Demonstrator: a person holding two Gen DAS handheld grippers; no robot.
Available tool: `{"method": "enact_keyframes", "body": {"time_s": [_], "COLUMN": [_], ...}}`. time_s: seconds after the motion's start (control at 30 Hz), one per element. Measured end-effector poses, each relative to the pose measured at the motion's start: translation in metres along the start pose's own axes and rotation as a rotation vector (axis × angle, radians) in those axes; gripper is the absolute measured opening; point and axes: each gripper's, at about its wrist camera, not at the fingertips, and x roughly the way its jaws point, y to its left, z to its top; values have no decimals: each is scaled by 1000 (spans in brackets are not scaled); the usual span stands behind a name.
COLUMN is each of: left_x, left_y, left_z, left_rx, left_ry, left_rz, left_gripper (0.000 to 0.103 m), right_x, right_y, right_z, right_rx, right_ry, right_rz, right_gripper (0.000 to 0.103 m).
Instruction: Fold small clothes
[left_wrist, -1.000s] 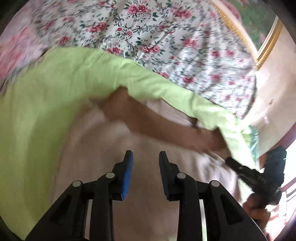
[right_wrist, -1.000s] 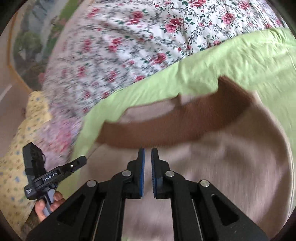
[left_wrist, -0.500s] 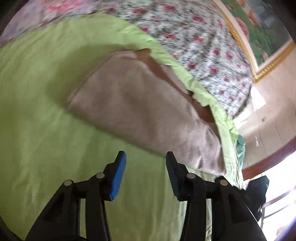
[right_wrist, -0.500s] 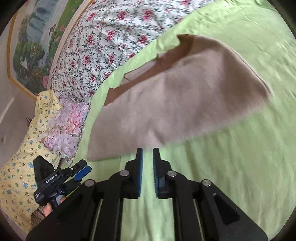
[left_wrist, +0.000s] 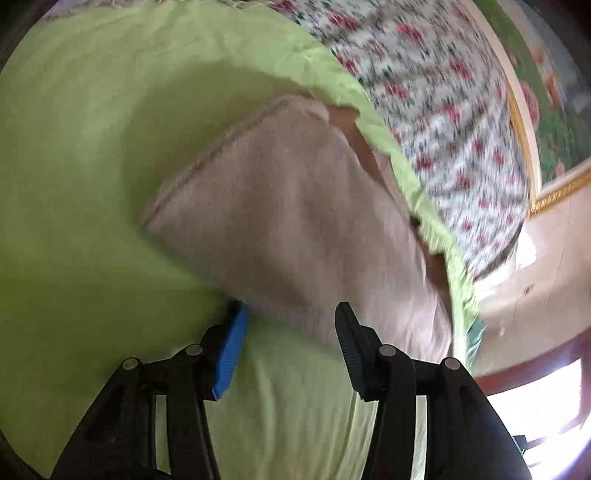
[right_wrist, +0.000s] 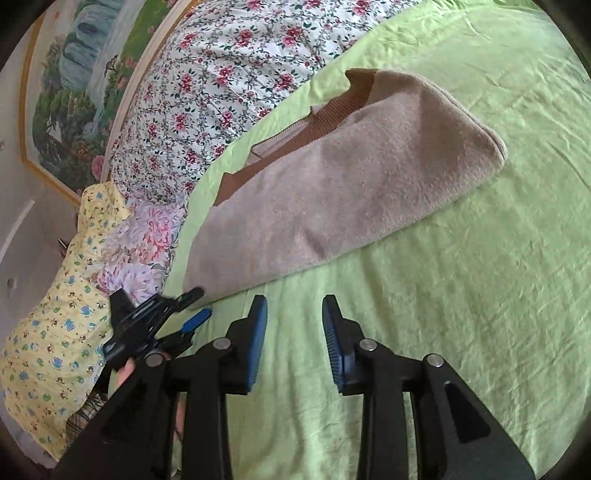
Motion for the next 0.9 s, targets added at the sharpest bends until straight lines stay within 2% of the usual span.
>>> {"method": "enact_keyframes", "body": {"time_s": [0.1, 0.2, 0.23, 0.27, 0.3, 0.4, 0.5, 0.67, 0.77, 0.9], "left_x": [13, 24, 25, 27, 29, 23, 12, 6, 21, 66], "left_y": [2, -4, -7, -10, -15, -33, -66, -138, -189, -227], "left_z": [19, 31, 33, 36, 38, 39, 33, 9, -24, -75], "left_rx": [-9, -4, 4, 21, 41, 113, 227, 429, 591, 787], "left_ry": [-56, -80, -87, -89, -89, -114, -158, -183, -134, -66], "left_rz": [5, 4, 9, 12, 14, 24, 33, -38, -101, -66], "left_gripper": [41, 39, 34, 25, 21, 16, 15, 14, 14, 15], "right_x": [-1, -2, -2, -2, -2, -5, -11, -28, -38, -43], "right_y": [4, 5, 4, 2, 0, -7, -15, -32, -40, -50], "right_z": [3, 6, 7, 8, 9, 14, 22, 51, 76, 109], "right_rx": [-8, -13, -12, -10, -9, -6, -2, 5, 2, 3], "right_ry": [-5, -10, -12, -13, -14, -21, -40, -95, -127, -155], "right_rz": [11, 14, 13, 11, 10, 8, 17, 7, 18, 21], "right_gripper": [33, 34, 34, 34, 34, 34, 34, 34, 34, 34]}}
